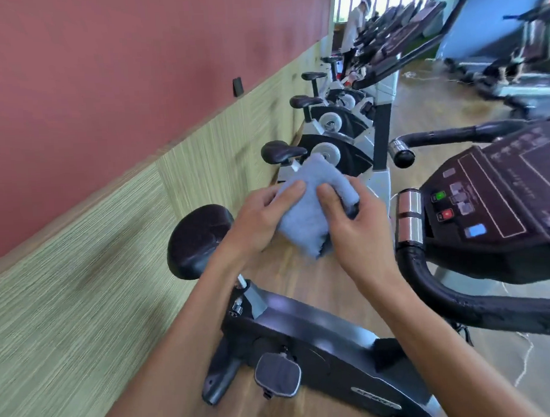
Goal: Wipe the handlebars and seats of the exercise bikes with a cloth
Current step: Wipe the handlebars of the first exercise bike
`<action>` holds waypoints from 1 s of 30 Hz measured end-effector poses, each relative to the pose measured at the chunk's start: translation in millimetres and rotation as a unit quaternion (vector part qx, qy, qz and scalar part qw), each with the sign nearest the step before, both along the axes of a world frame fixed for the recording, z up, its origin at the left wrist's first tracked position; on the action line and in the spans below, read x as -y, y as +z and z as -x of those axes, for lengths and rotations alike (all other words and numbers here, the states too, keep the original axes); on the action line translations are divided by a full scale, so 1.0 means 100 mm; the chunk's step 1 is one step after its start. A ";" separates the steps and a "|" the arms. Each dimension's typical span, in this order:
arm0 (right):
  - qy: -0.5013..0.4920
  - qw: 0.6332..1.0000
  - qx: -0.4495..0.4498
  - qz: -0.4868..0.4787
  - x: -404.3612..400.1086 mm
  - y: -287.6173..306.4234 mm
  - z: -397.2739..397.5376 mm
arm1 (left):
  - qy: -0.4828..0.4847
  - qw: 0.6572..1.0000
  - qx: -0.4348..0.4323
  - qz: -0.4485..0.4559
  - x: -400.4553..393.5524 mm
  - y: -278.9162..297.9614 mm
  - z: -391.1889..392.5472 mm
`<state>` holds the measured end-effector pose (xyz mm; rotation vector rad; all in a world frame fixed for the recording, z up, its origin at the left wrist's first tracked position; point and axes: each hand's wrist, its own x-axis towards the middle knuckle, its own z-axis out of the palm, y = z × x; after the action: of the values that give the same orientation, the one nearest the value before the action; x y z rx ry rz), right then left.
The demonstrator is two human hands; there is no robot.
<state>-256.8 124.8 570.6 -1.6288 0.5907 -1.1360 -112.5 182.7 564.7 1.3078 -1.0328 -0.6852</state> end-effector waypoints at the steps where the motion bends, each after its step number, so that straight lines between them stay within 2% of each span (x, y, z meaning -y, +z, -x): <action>1: -0.025 1.000 0.009 0.010 0.05 0.05 0.03 | -0.002 0.999 0.035 0.016 0.13 0.09 0.01; 4: -0.119 0.992 0.001 0.037 0.23 0.24 0.27 | -0.069 0.990 0.104 0.067 0.52 0.39 0.13; 6: -0.159 0.987 0.023 0.016 0.29 0.37 0.52 | -0.159 0.978 0.118 0.071 0.79 0.56 0.27; 8: -0.258 0.963 0.008 0.073 0.28 0.47 0.80 | -0.237 0.957 0.147 0.081 1.02 0.72 0.50; 10: -0.413 0.888 -0.051 0.198 0.23 0.53 1.13 | -0.284 0.939 0.172 0.088 1.29 0.80 0.84; 12: -0.495 0.804 -0.131 0.302 0.16 0.55 1.42 | -0.328 0.922 0.191 0.080 1.50 0.83 1.21; 14: -0.504 0.748 -0.245 0.356 0.07 0.58 1.71 | -0.405 0.893 0.182 0.068 1.61 0.86 1.64; 16: -0.495 0.701 -0.353 0.372 0.03 0.56 1.95 | -0.443 0.881 0.157 0.062 1.65 0.88 2.03; 19: -0.529 0.629 -0.445 0.356 0.09 0.45 2.34 | -0.470 0.872 0.124 0.061 1.75 0.85 2.57; 20: -0.538 0.621 -0.456 0.343 0.13 0.41 2.47 | -0.477 0.870 0.108 0.064 1.79 0.81 2.71; 22: -0.545 0.628 -0.467 0.301 0.23 0.34 2.71 | -0.460 0.879 0.101 0.071 1.87 0.75 2.94; 24: -0.543 0.655 -0.468 0.239 0.37 0.28 2.90 | -0.421 0.894 0.131 0.082 1.92 0.66 3.11; 26: -0.532 0.698 -0.447 0.174 0.50 0.27 3.05 | -0.375 0.910 0.139 0.109 1.97 0.58 3.22; 28: -0.532 0.718 -0.415 0.170 0.61 0.28 3.13 | -0.305 0.930 0.140 0.148 1.98 0.50 3.28; 30: -0.543 0.716 -0.398 0.187 0.73 0.29 3.15 | -0.227 0.939 0.189 0.175 1.97 0.45 3.35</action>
<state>-571.9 52.1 599.8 -2.1527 2.2308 -1.3288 -447.4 -14.0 609.4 0.9086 -1.7203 -0.5605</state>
